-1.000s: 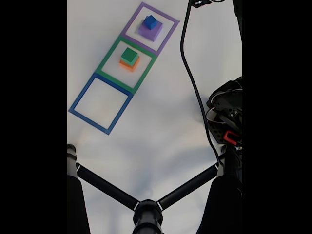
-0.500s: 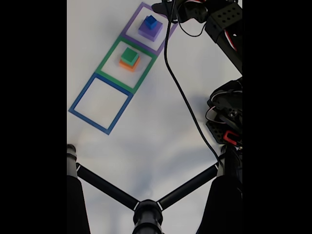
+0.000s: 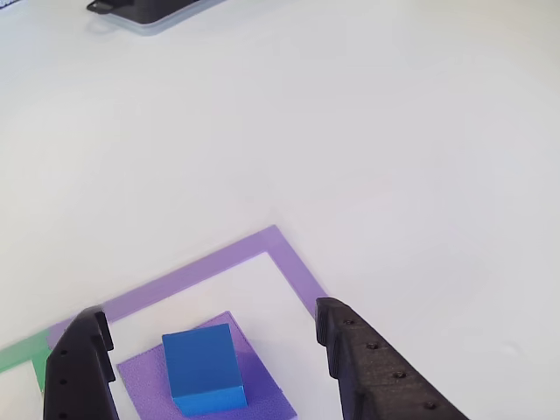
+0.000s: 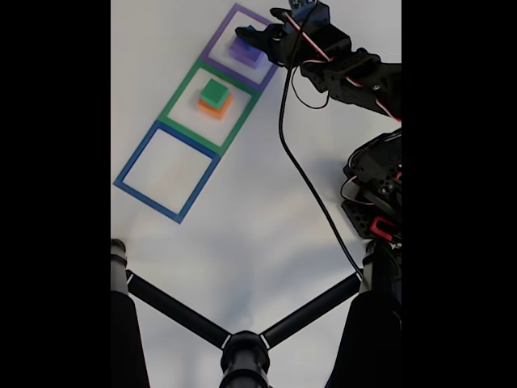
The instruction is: Tower of hanoi
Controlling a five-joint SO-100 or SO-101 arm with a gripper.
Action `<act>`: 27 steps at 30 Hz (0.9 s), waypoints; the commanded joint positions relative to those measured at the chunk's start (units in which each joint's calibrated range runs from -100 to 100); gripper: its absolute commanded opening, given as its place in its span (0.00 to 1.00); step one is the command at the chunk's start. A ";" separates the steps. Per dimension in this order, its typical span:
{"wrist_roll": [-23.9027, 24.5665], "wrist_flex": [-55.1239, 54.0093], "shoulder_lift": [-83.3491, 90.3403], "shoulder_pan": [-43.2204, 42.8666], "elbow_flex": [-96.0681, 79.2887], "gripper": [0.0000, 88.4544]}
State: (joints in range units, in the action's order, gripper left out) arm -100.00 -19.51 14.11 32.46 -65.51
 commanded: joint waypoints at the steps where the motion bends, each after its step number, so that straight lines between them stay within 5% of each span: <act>1: 0.00 -8.21 -4.81 -1.08 0.58 0.30; 27: 0.00 -16.79 -16.75 -3.83 2.58 0.17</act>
State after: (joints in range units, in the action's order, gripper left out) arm -100.00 -34.78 -2.69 29.45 -65.42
